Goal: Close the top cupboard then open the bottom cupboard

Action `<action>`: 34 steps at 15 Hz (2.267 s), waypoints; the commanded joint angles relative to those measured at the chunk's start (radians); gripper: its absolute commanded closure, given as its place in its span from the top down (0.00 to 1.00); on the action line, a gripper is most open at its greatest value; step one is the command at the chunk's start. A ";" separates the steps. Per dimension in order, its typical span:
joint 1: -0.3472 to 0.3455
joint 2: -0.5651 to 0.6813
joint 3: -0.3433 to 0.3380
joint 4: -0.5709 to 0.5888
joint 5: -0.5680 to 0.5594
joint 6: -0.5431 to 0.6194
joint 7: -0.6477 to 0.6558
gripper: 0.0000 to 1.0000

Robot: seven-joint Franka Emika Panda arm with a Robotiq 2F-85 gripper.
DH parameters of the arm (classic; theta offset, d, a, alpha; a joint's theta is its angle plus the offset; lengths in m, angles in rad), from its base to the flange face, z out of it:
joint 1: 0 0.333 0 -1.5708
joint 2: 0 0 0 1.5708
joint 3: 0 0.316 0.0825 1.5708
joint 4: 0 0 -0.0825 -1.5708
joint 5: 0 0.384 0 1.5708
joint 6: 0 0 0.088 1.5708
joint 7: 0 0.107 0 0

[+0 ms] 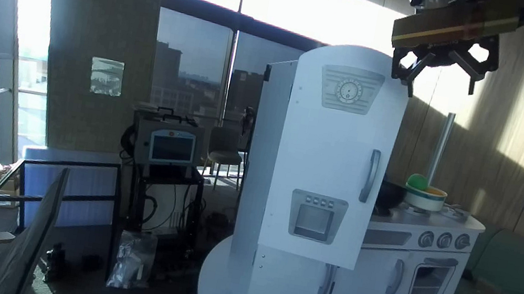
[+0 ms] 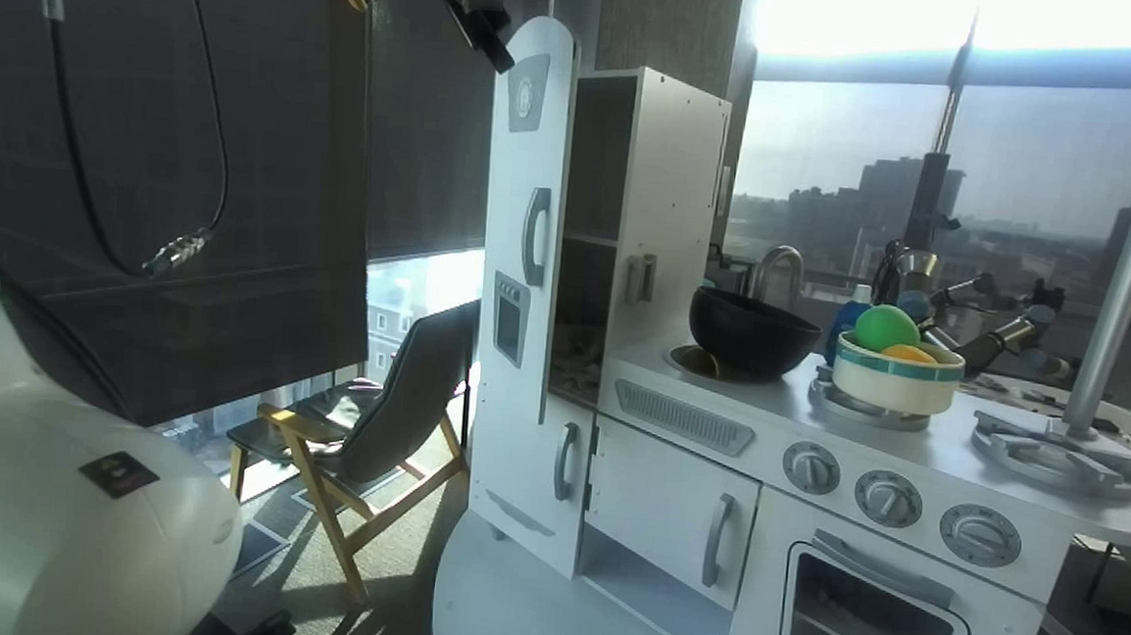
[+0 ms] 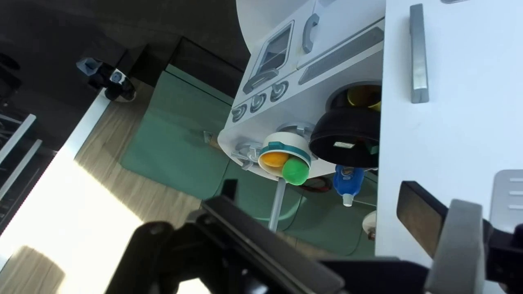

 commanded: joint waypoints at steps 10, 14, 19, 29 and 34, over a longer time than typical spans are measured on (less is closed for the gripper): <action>-0.066 -0.182 -0.117 -0.585 -0.199 0.832 0.150 1.00; -0.117 -0.153 -0.122 -0.655 -0.261 1.036 0.224 1.00; -0.162 -0.140 -0.119 -0.700 -0.303 1.163 0.268 1.00; -0.176 -0.083 -0.123 -0.712 -0.285 1.274 0.253 1.00; -0.135 -0.114 -0.149 -0.797 -0.153 1.258 0.172 1.00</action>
